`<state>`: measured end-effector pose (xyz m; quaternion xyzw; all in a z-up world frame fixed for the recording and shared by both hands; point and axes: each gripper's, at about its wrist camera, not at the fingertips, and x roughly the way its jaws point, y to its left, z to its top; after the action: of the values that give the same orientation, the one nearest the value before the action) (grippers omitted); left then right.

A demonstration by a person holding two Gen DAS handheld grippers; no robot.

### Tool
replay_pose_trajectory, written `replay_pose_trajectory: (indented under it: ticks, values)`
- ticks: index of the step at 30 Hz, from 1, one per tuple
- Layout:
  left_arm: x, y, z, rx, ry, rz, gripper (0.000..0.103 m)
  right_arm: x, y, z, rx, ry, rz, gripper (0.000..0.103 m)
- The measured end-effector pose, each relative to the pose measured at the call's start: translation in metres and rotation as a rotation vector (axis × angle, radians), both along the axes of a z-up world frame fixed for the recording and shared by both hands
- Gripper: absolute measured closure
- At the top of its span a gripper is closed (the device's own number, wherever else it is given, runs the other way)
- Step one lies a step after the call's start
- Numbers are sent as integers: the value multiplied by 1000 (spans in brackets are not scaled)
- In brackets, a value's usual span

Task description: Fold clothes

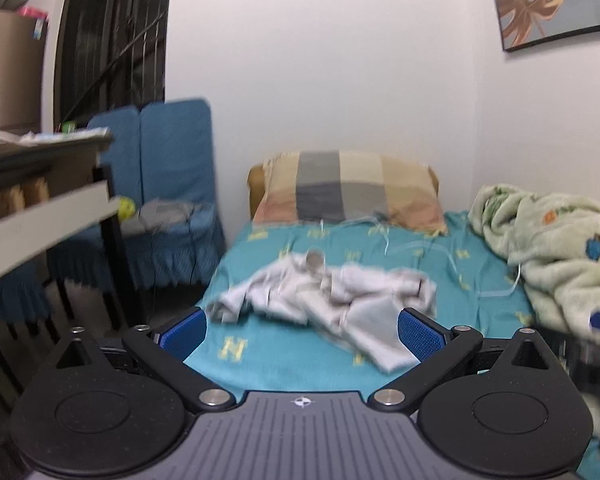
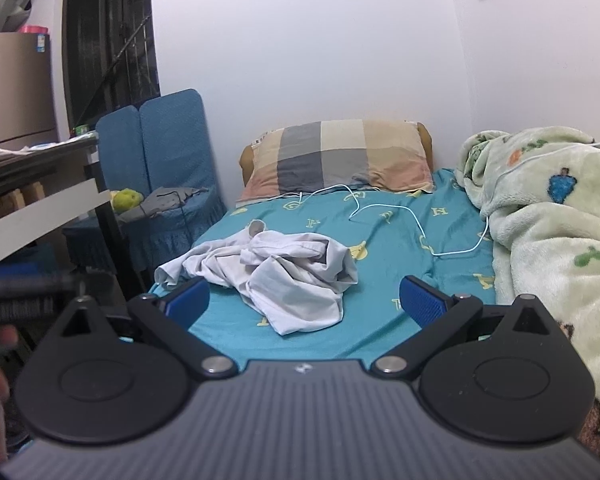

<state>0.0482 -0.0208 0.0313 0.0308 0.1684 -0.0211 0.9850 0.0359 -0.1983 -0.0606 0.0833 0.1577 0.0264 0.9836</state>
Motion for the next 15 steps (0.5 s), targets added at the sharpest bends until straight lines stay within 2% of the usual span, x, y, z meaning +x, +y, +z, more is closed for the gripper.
replay_pose_trajectory:
  ticks: [3, 8, 11, 13, 14, 15]
  values:
    - [22, 3, 5, -38, -23, 4, 0, 11, 1, -3, 1, 12, 4, 0]
    - [50, 35, -15, -123, 4, 29, 1, 50, 14, -4, 2, 19, 42, 0]
    - [65, 60, -26, -154, 6, 65, 1, 88, 31, -9, 16, 14, 99, 4]
    - [73, 79, -32, -177, -4, 90, 1, 119, 45, -18, 22, 20, 117, 12]
    - [77, 88, -35, -191, -5, 106, 1, 135, 53, -22, 26, 27, 121, 23]
    - [81, 97, -39, -204, 0, 121, 1, 153, 60, -27, 35, 35, 125, 28]
